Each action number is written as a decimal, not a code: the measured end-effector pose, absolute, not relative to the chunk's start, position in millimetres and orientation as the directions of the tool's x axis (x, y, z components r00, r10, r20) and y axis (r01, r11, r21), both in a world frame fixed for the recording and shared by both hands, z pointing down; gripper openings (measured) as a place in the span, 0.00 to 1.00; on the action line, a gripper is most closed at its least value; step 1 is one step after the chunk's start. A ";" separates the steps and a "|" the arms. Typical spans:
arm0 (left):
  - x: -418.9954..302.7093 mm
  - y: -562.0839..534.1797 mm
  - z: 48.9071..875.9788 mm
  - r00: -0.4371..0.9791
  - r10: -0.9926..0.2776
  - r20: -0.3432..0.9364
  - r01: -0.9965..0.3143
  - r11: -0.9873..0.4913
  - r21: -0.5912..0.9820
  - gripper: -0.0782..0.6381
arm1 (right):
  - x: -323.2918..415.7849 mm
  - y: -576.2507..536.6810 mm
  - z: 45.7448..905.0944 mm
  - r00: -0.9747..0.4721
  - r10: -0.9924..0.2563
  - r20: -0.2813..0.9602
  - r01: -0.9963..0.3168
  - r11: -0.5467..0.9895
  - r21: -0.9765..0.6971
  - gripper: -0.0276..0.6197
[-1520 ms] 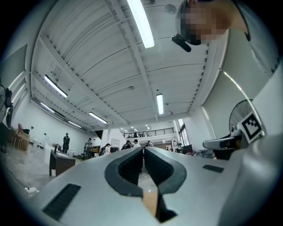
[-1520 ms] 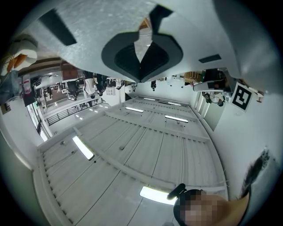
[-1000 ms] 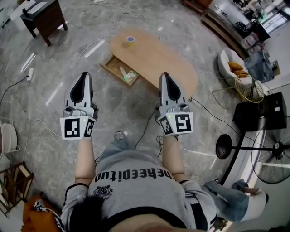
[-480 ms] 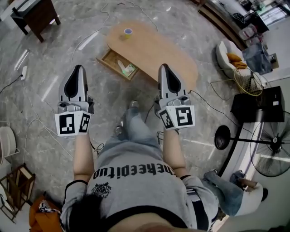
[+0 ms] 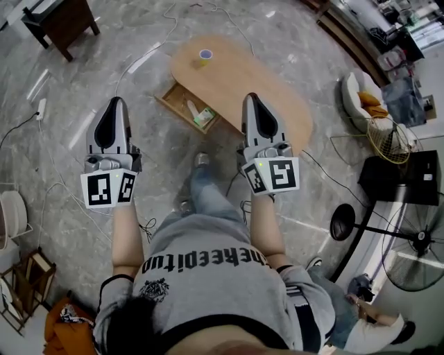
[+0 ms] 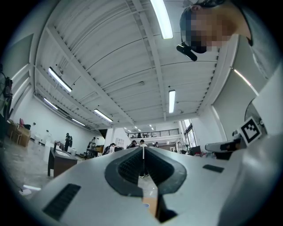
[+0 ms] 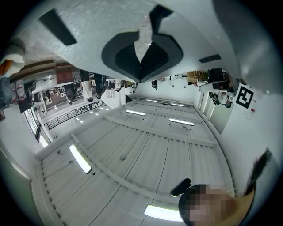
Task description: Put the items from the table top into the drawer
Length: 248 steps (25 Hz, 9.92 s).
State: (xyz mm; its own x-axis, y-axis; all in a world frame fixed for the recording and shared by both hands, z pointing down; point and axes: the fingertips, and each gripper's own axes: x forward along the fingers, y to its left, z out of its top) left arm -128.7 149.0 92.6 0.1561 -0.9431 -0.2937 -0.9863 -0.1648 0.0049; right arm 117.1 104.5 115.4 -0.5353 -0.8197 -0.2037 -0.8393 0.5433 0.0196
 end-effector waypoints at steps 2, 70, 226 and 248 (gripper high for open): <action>-131.5 129.0 93.8 0.150 -0.944 -0.292 -0.987 -0.158 0.003 0.13 | 112.6 82.0 117.5 -0.545 -0.814 -0.202 -0.833 0.553 0.016 0.04; -139.6 -389.2 283.3 0.542 -0.840 -0.040 -0.840 -0.542 -0.002 0.13 | 13.7 -365.6 452.1 -0.515 -0.760 0.396 -0.856 0.481 -0.191 0.24; -203.1 -171.7 474.6 0.470 -0.882 0.020 -0.878 -0.466 0.107 0.13 | -77.8 -169.6 700.4 -0.558 -0.611 0.562 -0.810 0.548 -0.208 0.05; -183.5 -113.7 358.0 0.523 -0.852 0.021 -0.851 -0.521 0.070 0.13 | -27.5 -104.1 470.1 -0.436 -0.841 0.321 -0.900 0.412 -0.141 0.05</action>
